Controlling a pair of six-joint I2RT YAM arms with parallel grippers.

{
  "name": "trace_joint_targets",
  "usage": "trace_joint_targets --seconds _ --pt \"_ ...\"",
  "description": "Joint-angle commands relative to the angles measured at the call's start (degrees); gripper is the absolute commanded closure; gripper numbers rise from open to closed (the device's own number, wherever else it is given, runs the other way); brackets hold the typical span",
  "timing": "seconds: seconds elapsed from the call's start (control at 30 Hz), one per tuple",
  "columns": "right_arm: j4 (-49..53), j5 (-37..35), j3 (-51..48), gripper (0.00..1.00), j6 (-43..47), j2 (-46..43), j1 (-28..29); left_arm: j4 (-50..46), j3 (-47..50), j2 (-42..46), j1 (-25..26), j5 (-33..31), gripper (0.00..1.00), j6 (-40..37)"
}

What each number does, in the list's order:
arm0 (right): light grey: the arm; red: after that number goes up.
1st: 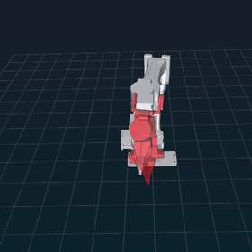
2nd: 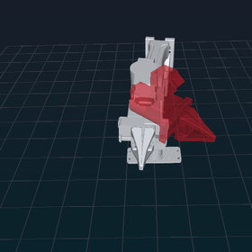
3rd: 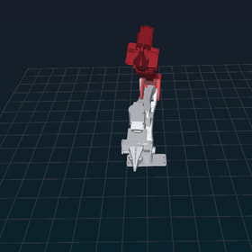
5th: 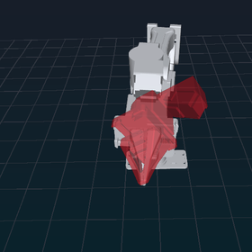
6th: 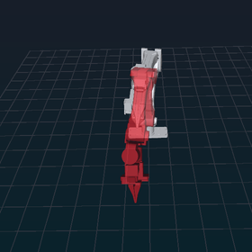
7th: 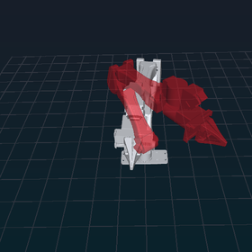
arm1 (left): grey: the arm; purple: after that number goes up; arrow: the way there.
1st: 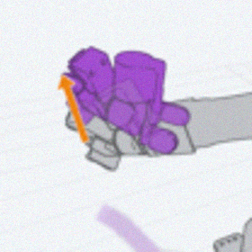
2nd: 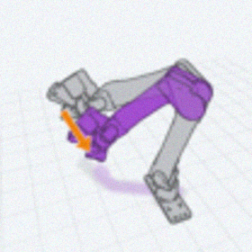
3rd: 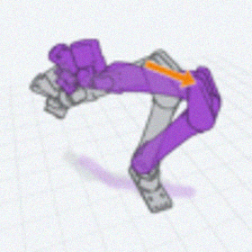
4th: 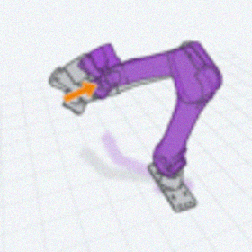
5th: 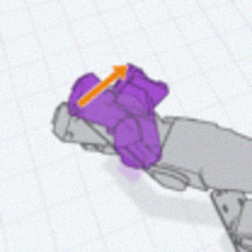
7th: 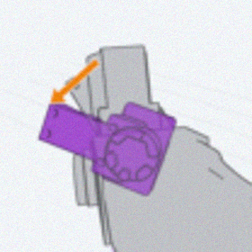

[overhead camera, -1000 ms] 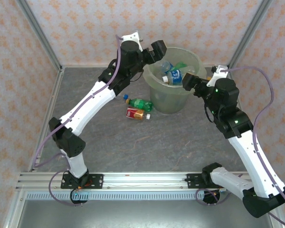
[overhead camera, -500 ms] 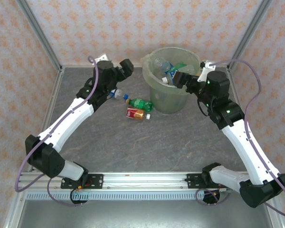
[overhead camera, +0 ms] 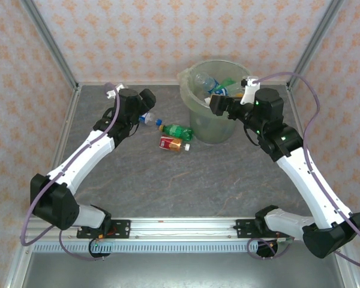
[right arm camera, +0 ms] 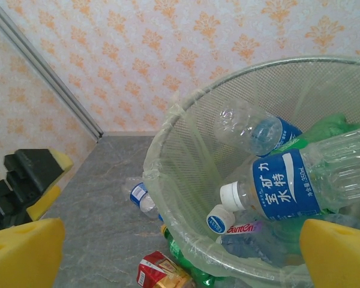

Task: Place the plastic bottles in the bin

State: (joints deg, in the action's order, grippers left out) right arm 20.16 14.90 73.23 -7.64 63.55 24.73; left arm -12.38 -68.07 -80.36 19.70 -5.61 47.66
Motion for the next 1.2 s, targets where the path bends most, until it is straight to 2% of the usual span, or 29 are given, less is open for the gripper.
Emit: trace_joint_targets --seconds 0.0,0.53,1.17 --pt "-0.3 0.6 1.5 0.00 2.1 -1.0 0.4 -1.8 0.6 -3.1 -1.0 -0.7 0.07 3.7" --pt "-0.8 1.5 -1.4 0.00 2.2 -2.9 1.3 -4.0 -4.7 -19.8 -2.1 -1.4 0.14 11.4" --pt "-0.2 1.9 -1.8 0.00 1.7 -3.2 1.4 -5.6 -18.3 -38.9 -6.8 1.4 0.12 6.2"
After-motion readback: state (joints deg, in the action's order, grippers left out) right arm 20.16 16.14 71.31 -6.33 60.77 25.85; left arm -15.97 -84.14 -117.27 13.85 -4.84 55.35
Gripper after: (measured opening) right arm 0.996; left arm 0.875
